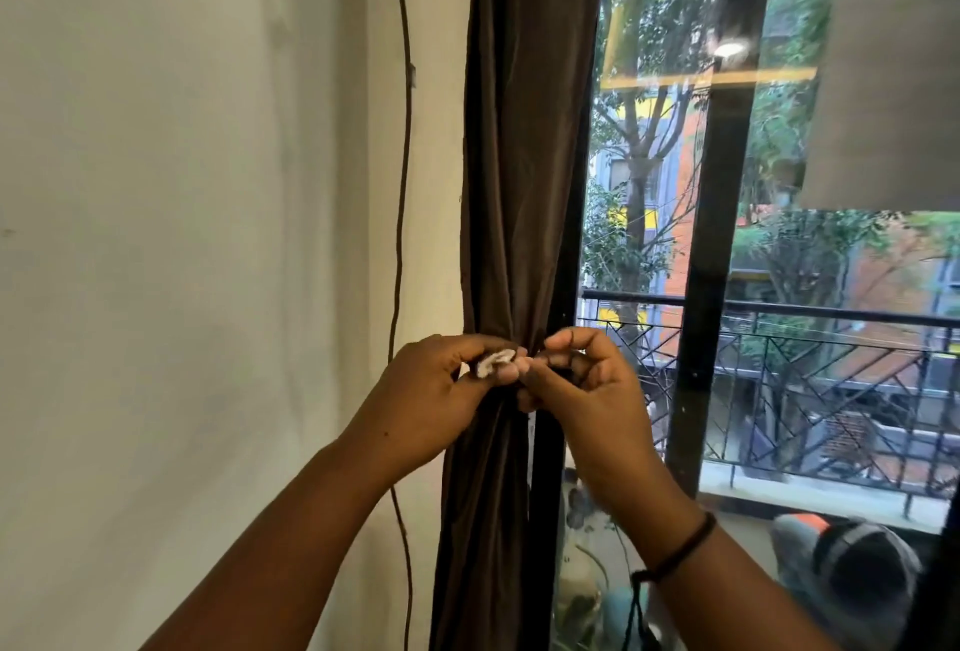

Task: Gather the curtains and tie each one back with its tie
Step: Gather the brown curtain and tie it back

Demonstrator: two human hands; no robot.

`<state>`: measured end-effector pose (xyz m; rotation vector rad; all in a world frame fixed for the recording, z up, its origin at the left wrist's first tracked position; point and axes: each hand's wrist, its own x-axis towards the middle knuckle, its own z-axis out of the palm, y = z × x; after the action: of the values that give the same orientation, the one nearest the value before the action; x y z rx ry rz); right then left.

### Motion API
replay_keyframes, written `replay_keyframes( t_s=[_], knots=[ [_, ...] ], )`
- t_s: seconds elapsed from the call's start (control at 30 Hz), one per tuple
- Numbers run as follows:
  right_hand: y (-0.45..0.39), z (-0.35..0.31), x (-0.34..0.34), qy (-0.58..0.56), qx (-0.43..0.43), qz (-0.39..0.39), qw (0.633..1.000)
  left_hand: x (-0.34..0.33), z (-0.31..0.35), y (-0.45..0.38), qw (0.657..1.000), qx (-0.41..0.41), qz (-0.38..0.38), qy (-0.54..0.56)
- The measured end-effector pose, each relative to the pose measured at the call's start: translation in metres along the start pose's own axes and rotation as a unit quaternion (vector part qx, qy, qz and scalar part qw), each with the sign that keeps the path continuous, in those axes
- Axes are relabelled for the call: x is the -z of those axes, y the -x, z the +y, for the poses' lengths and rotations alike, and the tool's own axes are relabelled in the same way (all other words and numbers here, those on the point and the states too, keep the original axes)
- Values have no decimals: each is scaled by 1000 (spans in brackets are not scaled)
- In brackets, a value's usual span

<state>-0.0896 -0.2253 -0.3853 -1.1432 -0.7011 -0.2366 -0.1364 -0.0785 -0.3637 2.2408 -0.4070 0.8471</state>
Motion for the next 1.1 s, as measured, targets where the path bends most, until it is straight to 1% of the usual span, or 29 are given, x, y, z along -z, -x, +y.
replay_keyframes(
  t_s=[0.07, 0.1, 0.17, 0.23, 0.27, 0.3, 0.4, 0.47, 0.57, 0.67, 0.7, 0.73, 0.83, 0.87, 0.9, 0.93, 0.97, 1.0, 1.03, 1.1],
  knots=[
    [6, 1, 0, 0, 11, -28, 1000, -1, -3, 0, 997, 32, 36, 60],
    [9, 1, 1, 27, 33, -48, 998, -1, -5, -1, 995, 49, 51, 69],
    [12, 1, 3, 136, 86, -81, 984, -1, -8, -4, 991, 81, 65, 85],
    [10, -1, 6, 255, 119, -101, 954, 0, -10, -8, 987, 102, 67, 102],
    [7, -2, 7, 290, 128, -106, 943, 0, -10, -9, 986, 107, 64, 114],
    [3, -5, 8, 304, 128, -108, 938, 0, -10, -10, 984, 107, 59, 127],
    [-8, -10, 13, 291, 125, -107, 942, -1, -5, -10, 982, 100, 48, 155],
    [-13, -14, 16, 294, 135, -120, 938, -3, -1, -9, 979, 97, 52, 169],
    [-16, -12, 17, 313, 118, -144, 931, -8, 2, -9, 979, 99, 58, 171],
    [-19, -6, 22, 342, 126, -130, 922, -13, 5, -8, 977, 106, 65, 175],
    [-20, -5, 25, 365, 147, -122, 911, -14, 5, -7, 976, 105, 69, 178],
    [-20, -3, 27, 399, 180, -117, 891, -15, 6, -6, 976, 103, 70, 178],
    [-19, 3, 29, 498, 279, -97, 815, -17, 11, -4, 980, 96, 67, 162],
    [-19, 5, 28, 526, 306, -82, 789, -16, 16, -2, 983, 95, 64, 143],
    [-20, 5, 26, 551, 330, -68, 763, -15, 19, -1, 991, 79, 66, 90],
    [-21, 6, 24, 574, 349, -54, 739, -14, 21, -1, 996, 49, 72, 9],
    [-23, 8, 24, 591, 365, -38, 719, -13, 23, 0, 993, 9, 80, -87],
    [-24, 9, 24, 604, 372, -19, 705, -14, 23, 1, 982, -30, 81, -171],
    [-26, 11, 24, 613, 371, 1, 698, -14, 22, 2, 970, -58, 79, -222],
    [-28, 15, 24, 619, 362, 29, 696, -17, 22, 4, 959, -77, 74, -261]
  ],
)
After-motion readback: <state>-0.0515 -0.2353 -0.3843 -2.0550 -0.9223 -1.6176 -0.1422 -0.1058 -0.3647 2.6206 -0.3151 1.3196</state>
